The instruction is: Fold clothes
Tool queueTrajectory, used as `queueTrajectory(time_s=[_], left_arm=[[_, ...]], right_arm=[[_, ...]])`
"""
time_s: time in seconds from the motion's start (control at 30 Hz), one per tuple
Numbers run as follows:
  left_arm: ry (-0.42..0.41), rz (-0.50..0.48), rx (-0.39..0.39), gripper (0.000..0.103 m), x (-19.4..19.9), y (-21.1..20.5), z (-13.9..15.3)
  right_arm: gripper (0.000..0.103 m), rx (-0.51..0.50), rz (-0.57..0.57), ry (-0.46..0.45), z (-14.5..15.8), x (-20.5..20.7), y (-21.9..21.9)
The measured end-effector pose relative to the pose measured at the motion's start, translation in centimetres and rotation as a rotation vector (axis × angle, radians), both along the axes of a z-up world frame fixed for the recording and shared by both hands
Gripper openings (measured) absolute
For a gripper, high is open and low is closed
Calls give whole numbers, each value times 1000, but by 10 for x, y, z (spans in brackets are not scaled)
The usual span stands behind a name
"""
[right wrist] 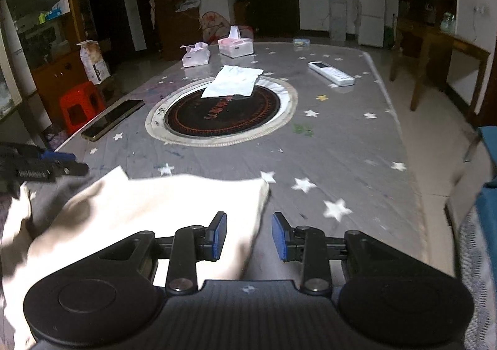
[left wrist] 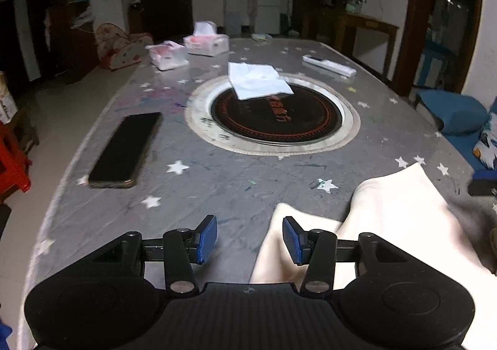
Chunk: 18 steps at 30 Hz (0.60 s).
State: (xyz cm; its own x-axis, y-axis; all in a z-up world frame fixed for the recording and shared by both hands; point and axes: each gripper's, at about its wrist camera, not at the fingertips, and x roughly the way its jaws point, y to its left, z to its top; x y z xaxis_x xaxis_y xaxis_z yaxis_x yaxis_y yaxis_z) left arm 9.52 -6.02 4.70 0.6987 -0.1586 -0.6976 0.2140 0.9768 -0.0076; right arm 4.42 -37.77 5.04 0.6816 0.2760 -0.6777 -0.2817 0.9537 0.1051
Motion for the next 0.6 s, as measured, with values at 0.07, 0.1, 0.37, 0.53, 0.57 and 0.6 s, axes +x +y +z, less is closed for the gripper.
queueTrajectory(time_s=[0.07, 0.1, 0.37, 0.53, 0.57, 0.6], left_arm=[[19, -12, 3, 50, 10, -4, -7], [25, -14, 8, 50, 13, -6, -10], [53, -61, 14, 50, 24, -12, -26], [48, -131, -22, 13, 26, -16, -27], [35, -140, -7, 9, 25, -18, -26], [21, -146, 7, 7, 25, -20, -25]], right_arm=[[31, 12, -3, 18, -7, 17, 5], [31, 16, -6, 24, -11, 22, 6], [31, 34, -20, 80, -39, 61, 12], [17, 20, -14, 89, -47, 67, 14], [15, 19, -15, 88, -47, 67, 14], [9, 16, -15, 85, -47, 67, 14]])
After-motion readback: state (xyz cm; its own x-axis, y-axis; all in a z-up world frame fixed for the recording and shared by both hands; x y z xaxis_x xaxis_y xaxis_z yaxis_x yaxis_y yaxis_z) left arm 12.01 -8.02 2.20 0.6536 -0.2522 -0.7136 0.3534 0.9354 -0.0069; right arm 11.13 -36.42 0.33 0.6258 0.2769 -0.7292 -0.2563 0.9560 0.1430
